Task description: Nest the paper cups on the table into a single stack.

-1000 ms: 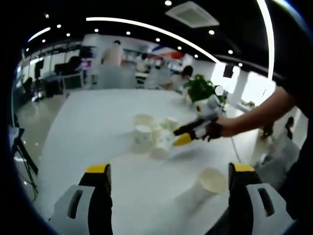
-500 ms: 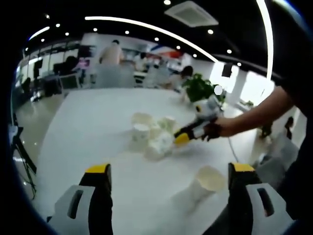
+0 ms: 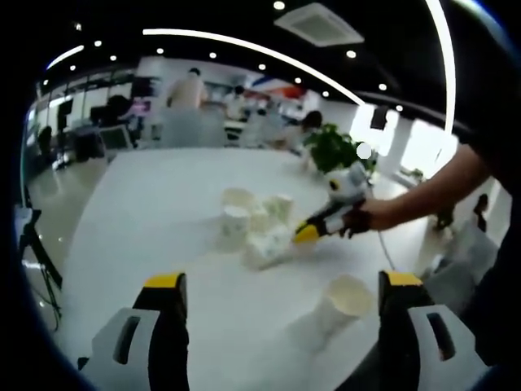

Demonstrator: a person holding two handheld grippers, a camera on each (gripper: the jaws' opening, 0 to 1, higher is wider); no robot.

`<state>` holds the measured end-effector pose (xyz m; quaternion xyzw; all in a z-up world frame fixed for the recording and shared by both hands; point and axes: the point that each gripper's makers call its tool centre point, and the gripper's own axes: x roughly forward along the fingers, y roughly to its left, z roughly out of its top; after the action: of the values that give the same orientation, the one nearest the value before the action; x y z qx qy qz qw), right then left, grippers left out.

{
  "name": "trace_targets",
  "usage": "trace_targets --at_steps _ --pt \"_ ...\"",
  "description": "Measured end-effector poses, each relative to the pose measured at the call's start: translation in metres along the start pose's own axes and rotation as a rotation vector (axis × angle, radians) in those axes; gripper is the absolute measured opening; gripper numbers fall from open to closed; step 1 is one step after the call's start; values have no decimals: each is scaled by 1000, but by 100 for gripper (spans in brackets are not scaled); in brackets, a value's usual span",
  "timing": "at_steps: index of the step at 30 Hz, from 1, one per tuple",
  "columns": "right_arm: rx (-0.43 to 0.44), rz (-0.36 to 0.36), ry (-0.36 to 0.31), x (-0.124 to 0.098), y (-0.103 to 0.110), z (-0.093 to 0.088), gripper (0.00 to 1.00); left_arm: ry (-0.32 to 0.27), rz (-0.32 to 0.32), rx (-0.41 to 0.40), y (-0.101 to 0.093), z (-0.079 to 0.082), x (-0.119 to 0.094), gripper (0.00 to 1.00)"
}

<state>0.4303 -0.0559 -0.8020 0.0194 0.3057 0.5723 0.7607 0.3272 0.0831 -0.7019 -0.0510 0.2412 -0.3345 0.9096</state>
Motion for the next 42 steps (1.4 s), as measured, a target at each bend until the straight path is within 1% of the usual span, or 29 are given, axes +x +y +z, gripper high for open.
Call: trace_targets --at_steps 6,8,9,16,18,26,32,38,42 --pt "2 4 3 -1 3 -2 0 0 -14 6 -4 -1 -1 98" --pt "-4 9 3 -1 6 -1 0 12 -14 13 -4 -3 -3 96" --pt "-7 12 2 -1 7 -1 0 13 -17 3 -5 -4 -3 96" --pt "-42 24 14 -3 14 -3 0 14 -14 3 -4 -5 -5 96" --pt "-55 26 25 -4 16 -4 0 10 -16 6 -5 -4 -5 96" --pt "-85 26 30 -10 20 -1 0 0 -21 10 -6 -1 -3 96" --pt "-112 8 35 -21 20 5 0 -2 -17 7 -5 0 -2 97" --pt "-107 -8 39 -36 22 8 0 -2 -23 12 -6 1 0 97" --pt "-109 -16 44 -46 26 9 0 -18 -26 12 -5 5 2 97"
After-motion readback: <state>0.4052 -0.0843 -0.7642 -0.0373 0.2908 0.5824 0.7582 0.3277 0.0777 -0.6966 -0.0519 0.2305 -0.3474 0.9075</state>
